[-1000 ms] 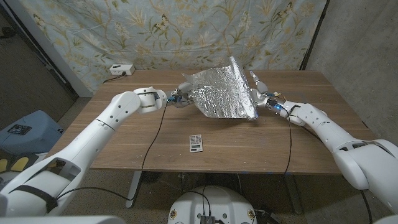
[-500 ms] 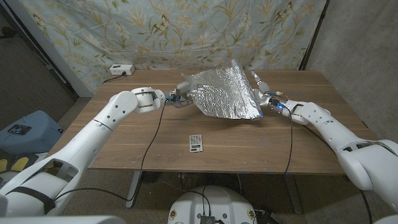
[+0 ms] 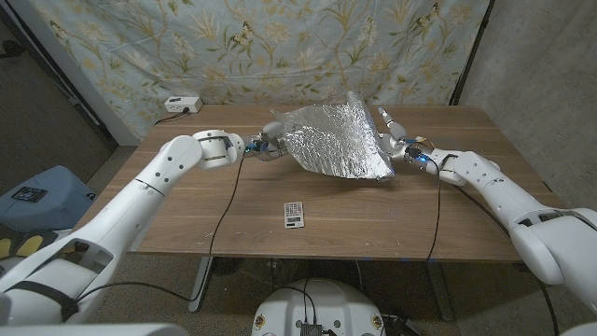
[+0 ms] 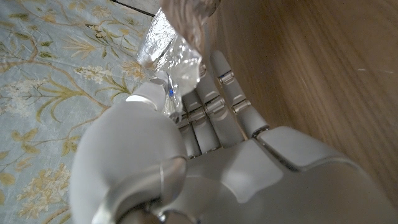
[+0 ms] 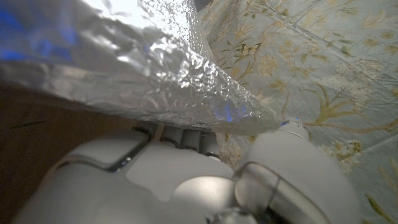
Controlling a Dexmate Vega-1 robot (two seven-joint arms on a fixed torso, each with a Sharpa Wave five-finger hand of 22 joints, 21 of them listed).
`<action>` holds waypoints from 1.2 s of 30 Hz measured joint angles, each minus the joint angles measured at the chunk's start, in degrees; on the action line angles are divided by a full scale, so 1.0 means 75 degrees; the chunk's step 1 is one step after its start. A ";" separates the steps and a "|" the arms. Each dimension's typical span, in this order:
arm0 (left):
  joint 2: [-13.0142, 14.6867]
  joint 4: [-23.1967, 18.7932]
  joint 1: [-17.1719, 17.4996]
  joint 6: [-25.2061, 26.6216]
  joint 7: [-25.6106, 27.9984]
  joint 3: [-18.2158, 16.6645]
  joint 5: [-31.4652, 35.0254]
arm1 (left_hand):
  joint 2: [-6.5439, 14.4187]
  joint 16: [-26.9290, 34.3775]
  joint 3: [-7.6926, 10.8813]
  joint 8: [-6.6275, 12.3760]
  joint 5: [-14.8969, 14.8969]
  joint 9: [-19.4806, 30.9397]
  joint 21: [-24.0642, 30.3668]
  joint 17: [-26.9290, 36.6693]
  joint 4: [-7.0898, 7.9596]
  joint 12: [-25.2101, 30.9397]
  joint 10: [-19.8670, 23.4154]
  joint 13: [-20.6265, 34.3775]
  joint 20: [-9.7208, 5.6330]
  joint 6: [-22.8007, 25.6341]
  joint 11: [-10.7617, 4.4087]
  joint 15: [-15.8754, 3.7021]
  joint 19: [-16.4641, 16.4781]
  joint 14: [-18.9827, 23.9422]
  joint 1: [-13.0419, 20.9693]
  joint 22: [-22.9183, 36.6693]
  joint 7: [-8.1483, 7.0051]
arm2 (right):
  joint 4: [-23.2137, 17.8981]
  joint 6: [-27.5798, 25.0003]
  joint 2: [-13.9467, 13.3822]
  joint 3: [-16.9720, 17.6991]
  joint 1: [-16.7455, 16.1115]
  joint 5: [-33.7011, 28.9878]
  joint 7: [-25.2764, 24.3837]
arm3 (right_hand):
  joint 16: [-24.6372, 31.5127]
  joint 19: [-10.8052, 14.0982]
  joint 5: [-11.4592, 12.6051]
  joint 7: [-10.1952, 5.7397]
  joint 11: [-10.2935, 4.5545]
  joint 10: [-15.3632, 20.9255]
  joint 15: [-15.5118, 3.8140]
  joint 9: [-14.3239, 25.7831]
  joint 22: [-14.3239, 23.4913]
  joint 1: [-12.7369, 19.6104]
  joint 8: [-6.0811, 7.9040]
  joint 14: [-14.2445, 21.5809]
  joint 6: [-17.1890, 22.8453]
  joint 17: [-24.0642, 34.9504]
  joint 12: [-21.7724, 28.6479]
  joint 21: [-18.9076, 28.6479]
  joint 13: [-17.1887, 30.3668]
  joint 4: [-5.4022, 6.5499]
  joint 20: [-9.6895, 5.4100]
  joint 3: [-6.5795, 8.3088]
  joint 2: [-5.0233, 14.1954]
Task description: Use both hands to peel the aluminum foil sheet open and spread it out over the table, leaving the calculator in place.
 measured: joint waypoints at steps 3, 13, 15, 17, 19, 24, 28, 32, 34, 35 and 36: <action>0.0039 -0.0043 0.0011 0.0000 0.0030 -0.0024 -0.0036 | 0.0000 0.0000 0.0000 0.0000 0.0000 0.0003 0.0054 0.0000 0.0000 0.0000 0.0000 0.0022 0.0001 0.0000 0.0001 -0.0005 -0.0001 0.0004 0.0000 0.0000 0.0000 | 0.0047 0.0000 0.0000 -0.0005 0.0027 -0.0014 0.0003 | 0.0000 0.0000 0.0000 0.0000 0.0000 0.0000 0.0000 0.0000 0.0000 0.0000 0.0000 0.0000 0.0000 0.0000 -0.0054 0.0000 0.0000 0.0000 0.0000 -0.0045 0.0000; 0.0149 -0.0129 0.0041 0.0000 0.0094 -0.0085 -0.0155 | 0.0015 0.0000 -0.0031 -0.0001 0.0000 0.0003 0.0054 0.0036 0.0030 0.0000 0.0002 0.0013 -0.0041 0.0000 0.0001 -0.0049 -0.0042 0.0009 0.0015 0.0001 0.0000 | 0.0172 0.0000 0.0000 -0.0008 0.0090 -0.0068 0.0011 | 0.0064 -0.0001 0.0000 0.0000 0.0000 0.0000 0.0001 0.0001 0.0001 0.0000 0.0000 -0.0001 0.0001 0.0001 -0.0057 0.0000 -0.0001 -0.0020 -0.0001 -0.0064 0.0000; 0.0165 -0.0138 0.0049 0.0000 0.0101 -0.0100 -0.0207 | 0.0025 0.0000 -0.0031 -0.0001 0.0000 0.0003 0.0106 0.0036 0.0030 0.0000 0.0002 0.0013 -0.0041 0.0000 0.0001 -0.0048 -0.0042 0.0009 0.0025 0.0001 0.0000 | 0.0180 -0.0007 -0.0005 -0.0008 0.0096 -0.0077 0.0010 | 0.0064 0.0017 0.0000 0.0000 0.0000 0.0000 0.0001 0.0001 0.0001 0.0000 0.0000 -0.0001 0.0001 0.0001 -0.0057 0.0000 -0.0001 -0.0020 0.0017 -0.0063 0.0000; 0.0181 -0.0144 0.0057 0.0000 0.0103 -0.0114 -0.0235 | 0.0035 0.0000 -0.0031 -0.0001 0.0000 0.0003 0.0117 0.0036 0.0030 0.0000 0.0002 0.0014 -0.0041 0.0000 0.0001 -0.0048 -0.0042 0.0009 0.0035 0.0001 0.0000 | 0.0180 -0.0018 -0.0012 -0.0008 0.0100 -0.0084 -0.0003 | 0.0064 0.0055 0.0029 0.0000 0.0000 0.0000 0.0000 0.0001 0.0001 0.0030 0.0000 0.0000 0.0001 0.0001 -0.0057 0.0000 -0.0001 -0.0020 0.0055 -0.0063 0.0030; 0.0193 -0.0148 0.0068 0.0000 0.0105 -0.0123 -0.0270 | 0.0043 0.0000 -0.0031 -0.0001 0.0000 0.0002 0.0117 0.0036 0.0030 0.0000 0.0002 0.0014 -0.0041 0.0000 0.0001 -0.0048 -0.0042 0.0009 0.0043 0.0001 0.0000 | 0.0180 -0.0029 -0.0021 -0.0008 0.0102 -0.0089 -0.0017 | 0.0064 0.0055 0.0029 0.0000 0.0000 0.0000 0.0000 0.0001 0.0001 0.0029 0.0000 0.0000 0.0000 0.0001 -0.0057 0.0000 -0.0001 0.0002 0.0055 -0.0085 0.0029; 0.0229 -0.0170 0.0110 -0.0009 0.0107 -0.0164 -0.0337 | 0.0043 0.0000 -0.0031 -0.0023 0.0000 0.0001 0.0117 0.0035 0.0030 0.0000 0.0002 0.0014 -0.0041 0.0000 0.0001 -0.0047 -0.0042 0.0009 0.0043 0.0001 0.0000 | 0.0167 -0.0093 -0.0039 -0.0009 0.0102 -0.0096 -0.0076 | 0.0064 0.0096 0.0029 0.0033 0.0054 -0.0054 0.0000 0.0001 0.0001 0.0030 0.0000 -0.0001 -0.0033 0.0001 -0.0057 0.0000 -0.0001 0.0012 0.0096 -0.0095 0.0030; 0.0262 -0.0192 0.0157 -0.0034 0.0111 -0.0218 -0.0405 | 0.0043 -0.0044 -0.0031 -0.0025 0.0000 0.0000 0.0117 0.0035 0.0030 0.0000 0.0003 0.0035 -0.0041 0.0000 0.0002 -0.0046 -0.0042 0.0009 0.0043 0.0001 0.0000 | 0.0137 -0.0165 -0.0063 -0.0009 0.0102 -0.0102 -0.0128 | 0.0064 0.0124 0.0029 0.0042 0.0054 -0.0054 0.0028 0.0001 0.0001 0.0061 0.0000 0.0028 -0.0041 0.0001 -0.0096 0.0060 -0.0002 0.0012 0.0123 -0.0095 0.0061; 0.0303 -0.0223 0.0207 -0.0084 0.0130 -0.0269 -0.0540 | 0.0042 -0.0044 -0.0031 -0.0031 0.0000 0.0015 0.0164 0.0071 0.0030 0.0000 0.0003 0.0034 -0.0041 0.0000 0.0002 -0.0045 -0.0041 0.0009 0.0043 0.0001 0.0000 | 0.0060 -0.0258 -0.0134 -0.0030 0.0106 -0.0118 -0.0175 | 0.0064 0.0178 0.0029 0.0083 0.0085 -0.0022 0.0029 0.0001 0.0001 0.0061 -0.0003 0.0029 -0.0082 0.0002 -0.0101 0.0060 -0.0002 0.0012 0.0121 -0.0095 0.0060; 0.0329 -0.0242 0.0227 -0.0095 0.0137 -0.0295 -0.0584 | 0.0042 -0.0044 -0.0031 -0.0045 0.0000 0.0049 0.0164 0.0071 0.0030 0.0000 0.0003 0.0034 -0.0041 0.0000 0.0002 -0.0045 -0.0041 0.0009 0.0043 0.0001 0.0000 | 0.0037 -0.0290 -0.0157 -0.0040 0.0108 -0.0123 -0.0192 | 0.0101 0.0178 0.0029 0.0082 0.0095 -0.0013 0.0029 0.0001 0.0002 0.0060 -0.0004 0.0028 -0.0082 0.0002 -0.0101 0.0060 -0.0003 0.0034 0.0121 -0.0117 0.0060; 0.0342 -0.0252 0.0239 -0.0096 0.0143 -0.0307 -0.0601 | 0.0042 -0.0044 -0.0031 -0.0046 0.0000 0.0051 0.0164 0.0071 0.0030 0.0000 0.0003 0.0034 -0.0041 0.0000 0.0002 -0.0045 -0.0041 0.0009 0.0043 0.0001 0.0000 | 0.0028 -0.0298 -0.0166 -0.0042 0.0109 -0.0124 -0.0194 | 0.0113 0.0178 0.0029 0.0082 0.0095 -0.0013 0.0044 0.0001 0.0002 0.0060 -0.0004 0.0044 -0.0082 0.0002 -0.0101 0.0060 -0.0003 0.0043 0.0121 -0.0126 0.0061; 0.0356 -0.0262 0.0250 -0.0101 0.0155 -0.0319 -0.0636 | 0.0042 -0.0044 -0.0030 -0.0046 -0.0001 0.0053 0.0164 0.0071 0.0030 0.0000 0.0003 0.0034 -0.0041 0.0000 0.0002 -0.0044 -0.0041 0.0009 0.0043 0.0001 0.0000 | 0.0010 -0.0324 -0.0183 -0.0045 0.0109 -0.0126 -0.0211 | 0.0117 0.0178 0.0029 0.0082 0.0112 -0.0030 0.0055 0.0001 0.0002 0.0060 -0.0004 0.0055 -0.0082 0.0002 -0.0101 0.0060 -0.0003 0.0043 0.0121 -0.0126 0.0061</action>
